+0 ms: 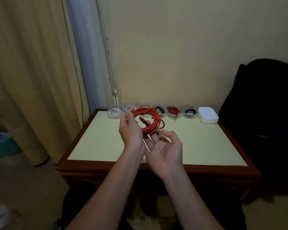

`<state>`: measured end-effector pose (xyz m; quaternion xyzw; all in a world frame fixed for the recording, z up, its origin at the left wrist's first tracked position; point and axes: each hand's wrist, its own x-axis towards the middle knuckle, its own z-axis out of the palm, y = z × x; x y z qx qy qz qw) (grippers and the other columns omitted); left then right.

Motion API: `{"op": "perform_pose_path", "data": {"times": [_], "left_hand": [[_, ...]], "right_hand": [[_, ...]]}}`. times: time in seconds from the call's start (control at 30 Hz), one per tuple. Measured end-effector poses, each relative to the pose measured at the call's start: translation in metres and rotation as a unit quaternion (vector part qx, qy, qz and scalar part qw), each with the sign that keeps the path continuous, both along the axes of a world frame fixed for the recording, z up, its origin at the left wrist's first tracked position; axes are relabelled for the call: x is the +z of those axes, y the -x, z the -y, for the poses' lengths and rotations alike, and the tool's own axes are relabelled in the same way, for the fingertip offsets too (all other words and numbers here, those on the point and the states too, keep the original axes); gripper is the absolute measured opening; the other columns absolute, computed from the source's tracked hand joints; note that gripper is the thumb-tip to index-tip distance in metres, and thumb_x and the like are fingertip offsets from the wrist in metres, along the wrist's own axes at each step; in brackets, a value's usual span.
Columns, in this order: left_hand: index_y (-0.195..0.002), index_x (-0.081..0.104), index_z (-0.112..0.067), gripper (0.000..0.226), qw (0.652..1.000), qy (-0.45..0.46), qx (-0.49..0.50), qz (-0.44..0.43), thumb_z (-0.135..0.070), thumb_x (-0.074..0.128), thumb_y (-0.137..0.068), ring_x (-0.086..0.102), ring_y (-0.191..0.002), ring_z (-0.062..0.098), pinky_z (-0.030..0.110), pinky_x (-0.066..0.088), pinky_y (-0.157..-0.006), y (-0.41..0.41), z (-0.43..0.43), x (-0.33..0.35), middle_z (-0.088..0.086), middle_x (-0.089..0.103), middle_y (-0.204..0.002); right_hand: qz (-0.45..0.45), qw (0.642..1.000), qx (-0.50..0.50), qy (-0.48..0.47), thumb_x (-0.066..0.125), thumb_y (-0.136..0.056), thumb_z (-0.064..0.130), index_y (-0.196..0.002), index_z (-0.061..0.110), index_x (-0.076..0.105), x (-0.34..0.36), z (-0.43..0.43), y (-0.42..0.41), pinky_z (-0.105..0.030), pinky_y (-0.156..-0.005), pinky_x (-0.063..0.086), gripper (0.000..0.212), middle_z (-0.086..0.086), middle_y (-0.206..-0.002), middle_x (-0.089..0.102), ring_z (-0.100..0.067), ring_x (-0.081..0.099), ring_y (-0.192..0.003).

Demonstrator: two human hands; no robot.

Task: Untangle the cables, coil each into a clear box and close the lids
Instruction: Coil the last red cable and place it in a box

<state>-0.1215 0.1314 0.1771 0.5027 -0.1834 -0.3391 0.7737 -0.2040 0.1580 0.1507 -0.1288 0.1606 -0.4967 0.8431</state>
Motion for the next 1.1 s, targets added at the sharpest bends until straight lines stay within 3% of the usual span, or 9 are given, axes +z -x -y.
{"op": "perform_pose_path", "data": {"times": [0.2, 0.37, 0.43, 0.5, 0.57, 0.73, 0.83, 0.93, 1.1], "left_hand": [[-0.106, 0.068, -0.034, 0.024, 0.982, 0.022, 0.028, 0.185, -0.037, 0.044, -0.105, 0.064, -0.096, -0.003, 0.033, 0.055, -0.090, 0.009, -0.002, -0.016, -0.015, 0.070, -0.103], [-0.111, 0.068, -0.038, 0.026, 0.971, 0.052, -0.036, 0.231, -0.035, 0.043, -0.106, 0.062, -0.089, -0.002, 0.027, 0.051, -0.085, 0.009, -0.001, -0.025, -0.009, 0.066, -0.088], [-0.111, 0.071, -0.033, 0.028, 0.975, 0.041, -0.091, 0.198, -0.034, 0.043, -0.106, 0.051, -0.066, 0.003, 0.024, 0.043, -0.066, 0.002, 0.000, -0.023, 0.007, 0.050, -0.070], [-0.110, 0.073, -0.024, 0.027, 0.972, 0.030, -0.174, 0.156, -0.033, 0.049, -0.105, 0.042, -0.055, 0.008, 0.026, 0.034, -0.056, -0.011, 0.004, -0.019, 0.001, 0.042, -0.058], [-0.112, 0.074, -0.016, 0.030, 0.955, 0.023, -0.266, 0.126, -0.036, 0.053, -0.103, 0.035, -0.050, 0.009, 0.025, 0.029, -0.052, -0.020, 0.006, -0.016, -0.001, 0.038, -0.059], [-0.107, 0.075, -0.008, 0.037, 0.960, 0.031, -0.269, 0.072, -0.038, 0.054, -0.101, 0.018, -0.047, 0.009, 0.020, 0.021, -0.044, -0.015, 0.005, -0.020, -0.003, 0.019, -0.059], [-0.102, 0.077, -0.014, 0.031, 0.969, 0.031, -0.202, 0.137, -0.037, 0.056, -0.101, 0.024, -0.048, 0.010, 0.023, 0.024, -0.046, -0.011, 0.006, -0.027, -0.008, 0.030, -0.052], [-0.101, 0.077, -0.019, 0.028, 0.964, 0.021, -0.163, 0.208, -0.037, 0.056, -0.101, 0.033, -0.050, 0.009, 0.026, 0.032, -0.050, -0.012, 0.004, -0.030, -0.014, 0.053, -0.054], [-0.101, 0.077, -0.022, 0.028, 0.948, 0.007, -0.138, 0.287, -0.038, 0.054, -0.102, 0.052, -0.054, -0.004, 0.028, 0.040, -0.064, -0.011, 0.004, -0.032, -0.016, 0.063, -0.062]], "right_hand": [[-0.116, 0.993, -0.014, -0.001, 0.072, -0.091, 0.029, -0.110, 0.007, 0.070, 0.003, 0.015, -0.011, -0.034, -0.085, 0.057, 0.029, -0.010, -0.111, 0.074, -0.023, 0.070, -0.107], [-0.100, 0.995, -0.002, -0.008, 0.069, -0.092, 0.010, -0.122, -0.002, 0.059, -0.006, 0.032, -0.007, -0.042, -0.107, 0.048, 0.034, -0.013, -0.120, 0.070, -0.029, 0.068, -0.114], [-0.125, 0.992, 0.000, 0.013, 0.064, -0.092, -0.003, -0.109, 0.007, 0.053, -0.006, 0.036, 0.001, -0.035, -0.086, 0.054, 0.022, -0.012, -0.096, 0.068, -0.023, 0.071, -0.089], [-0.200, 0.979, 0.003, 0.045, 0.057, -0.091, -0.010, -0.097, 0.013, 0.048, -0.004, 0.039, 0.008, -0.028, -0.059, 0.043, 0.026, -0.010, -0.075, 0.062, -0.017, 0.060, -0.063], [-0.246, 0.967, 0.012, 0.070, 0.052, -0.088, -0.016, -0.097, 0.014, 0.045, -0.005, 0.042, 0.014, -0.027, -0.052, 0.036, 0.032, -0.010, -0.071, 0.055, -0.016, 0.055, -0.058], [-0.332, 0.936, -0.001, 0.119, 0.052, -0.087, -0.014, -0.091, 0.009, 0.048, -0.012, 0.042, 0.014, -0.027, -0.058, 0.044, 0.024, -0.008, -0.070, 0.047, -0.016, 0.052, -0.062], [-0.402, 0.906, -0.066, 0.115, 0.067, -0.084, -0.008, -0.086, -0.008, 0.067, -0.020, 0.037, 0.013, -0.027, -0.065, 0.057, 0.003, -0.016, -0.075, 0.068, -0.022, 0.068, -0.069], [-0.450, 0.878, -0.102, 0.128, 0.074, -0.080, -0.007, -0.086, -0.017, 0.066, -0.024, 0.038, 0.012, -0.031, -0.071, 0.061, 0.014, -0.018, -0.073, 0.069, -0.024, 0.072, -0.070], [-0.591, 0.774, -0.116, 0.194, 0.065, -0.081, -0.001, -0.055, 0.004, 0.057, -0.024, 0.042, 0.005, -0.041, -0.073, 0.064, 0.028, -0.004, -0.054, 0.063, -0.018, 0.069, -0.059]]}}
